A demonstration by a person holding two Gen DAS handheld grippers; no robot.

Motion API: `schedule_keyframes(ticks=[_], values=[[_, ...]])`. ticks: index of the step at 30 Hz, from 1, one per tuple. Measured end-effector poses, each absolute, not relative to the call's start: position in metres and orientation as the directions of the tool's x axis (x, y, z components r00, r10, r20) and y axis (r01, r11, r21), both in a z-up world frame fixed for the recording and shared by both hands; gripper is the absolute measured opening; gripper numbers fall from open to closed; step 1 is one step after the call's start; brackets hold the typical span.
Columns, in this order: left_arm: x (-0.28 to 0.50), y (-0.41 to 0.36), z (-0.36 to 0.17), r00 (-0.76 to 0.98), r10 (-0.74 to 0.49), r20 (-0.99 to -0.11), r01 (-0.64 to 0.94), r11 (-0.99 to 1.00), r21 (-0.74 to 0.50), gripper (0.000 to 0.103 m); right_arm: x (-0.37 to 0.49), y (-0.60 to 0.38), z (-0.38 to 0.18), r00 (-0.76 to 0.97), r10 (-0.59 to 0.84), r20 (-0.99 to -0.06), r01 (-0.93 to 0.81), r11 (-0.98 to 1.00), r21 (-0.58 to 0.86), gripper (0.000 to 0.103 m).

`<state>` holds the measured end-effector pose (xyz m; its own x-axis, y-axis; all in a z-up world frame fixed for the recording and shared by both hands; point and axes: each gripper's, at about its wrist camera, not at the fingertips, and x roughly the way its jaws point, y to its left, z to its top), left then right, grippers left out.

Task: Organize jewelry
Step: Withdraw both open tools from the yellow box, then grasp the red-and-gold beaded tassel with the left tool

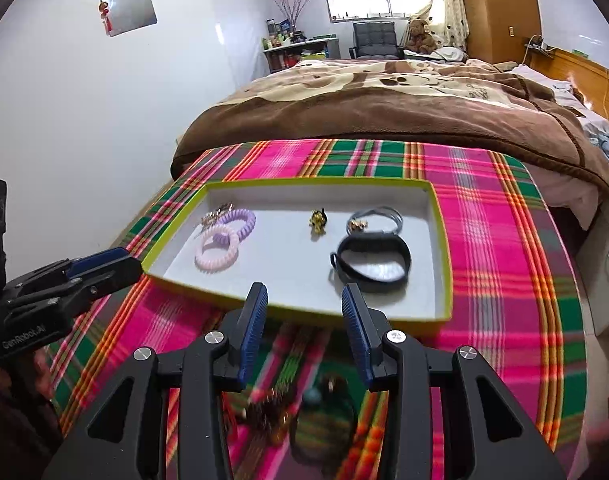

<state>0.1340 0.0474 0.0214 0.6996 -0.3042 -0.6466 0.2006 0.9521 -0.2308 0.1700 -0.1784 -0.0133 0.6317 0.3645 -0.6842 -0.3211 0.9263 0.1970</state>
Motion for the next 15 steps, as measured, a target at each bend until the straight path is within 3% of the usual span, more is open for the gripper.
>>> schedule_keyframes(ticks=[15], values=[[0.078,0.011,-0.022,0.624,-0.370,-0.688,0.287,0.928,-0.238,0.044,0.117,-0.203,-0.029,0.636,0.367,-0.679,-0.299,0.928,0.222,0.040]])
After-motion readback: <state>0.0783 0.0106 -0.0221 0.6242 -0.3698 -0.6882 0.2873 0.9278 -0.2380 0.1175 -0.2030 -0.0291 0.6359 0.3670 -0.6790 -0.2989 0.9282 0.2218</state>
